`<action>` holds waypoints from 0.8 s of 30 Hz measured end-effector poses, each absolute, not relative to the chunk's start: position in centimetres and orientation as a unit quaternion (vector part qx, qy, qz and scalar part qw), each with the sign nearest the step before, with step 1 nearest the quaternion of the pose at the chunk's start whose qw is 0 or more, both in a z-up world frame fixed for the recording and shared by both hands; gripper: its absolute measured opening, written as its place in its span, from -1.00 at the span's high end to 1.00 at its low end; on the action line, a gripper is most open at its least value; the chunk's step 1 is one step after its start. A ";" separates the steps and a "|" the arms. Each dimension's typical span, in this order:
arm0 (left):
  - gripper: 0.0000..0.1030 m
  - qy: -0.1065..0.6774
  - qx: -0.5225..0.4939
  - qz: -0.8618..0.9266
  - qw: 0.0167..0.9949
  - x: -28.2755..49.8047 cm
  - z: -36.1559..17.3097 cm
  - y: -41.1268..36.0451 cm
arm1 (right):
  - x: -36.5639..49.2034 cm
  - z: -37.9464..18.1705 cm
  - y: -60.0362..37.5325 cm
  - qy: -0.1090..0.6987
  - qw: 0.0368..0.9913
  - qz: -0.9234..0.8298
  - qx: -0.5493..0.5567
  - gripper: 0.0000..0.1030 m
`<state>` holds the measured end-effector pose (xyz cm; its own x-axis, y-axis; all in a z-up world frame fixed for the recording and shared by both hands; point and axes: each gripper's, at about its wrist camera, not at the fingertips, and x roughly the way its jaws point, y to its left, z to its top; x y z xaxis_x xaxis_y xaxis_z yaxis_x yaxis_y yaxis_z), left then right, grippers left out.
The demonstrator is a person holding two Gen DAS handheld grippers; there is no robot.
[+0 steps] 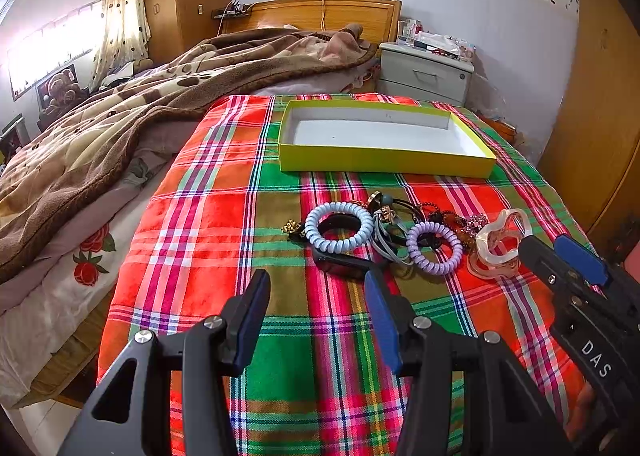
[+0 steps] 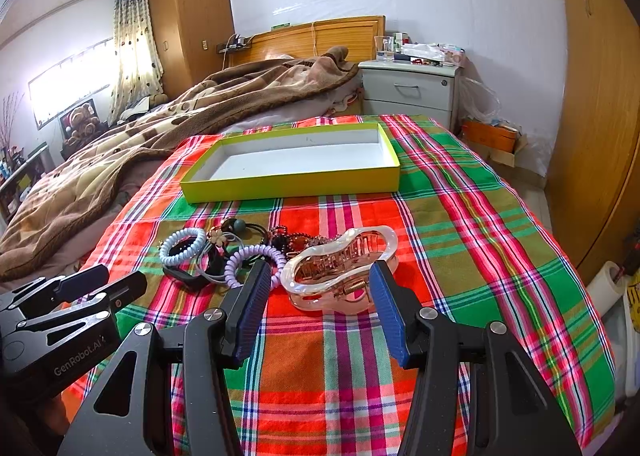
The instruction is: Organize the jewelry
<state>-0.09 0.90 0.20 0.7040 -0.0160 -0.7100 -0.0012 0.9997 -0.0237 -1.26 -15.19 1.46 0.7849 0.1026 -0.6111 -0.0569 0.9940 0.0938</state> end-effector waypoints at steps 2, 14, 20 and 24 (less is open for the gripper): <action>0.01 0.384 -0.012 -0.003 0.923 -0.1 0.2 0.9 | -1.3 1.5 -15.2 0.325 0.944 0.042 0.035 -0.01; 0.01 0.395 -0.030 -0.023 0.918 0.2 -0.1 1.6 | -1.0 0.7 -17.5 0.343 0.937 0.015 0.071 -0.01; 0.01 0.415 -0.061 -0.054 0.906 1.0 -0.9 2.5 | 0.0 0.1 -19.3 0.361 0.925 0.000 0.118 -0.02; 0.01 0.421 -0.070 -0.070 0.902 1.4 -1.1 2.8 | 1.2 -0.4 -19.0 0.380 0.915 0.014 0.134 -0.02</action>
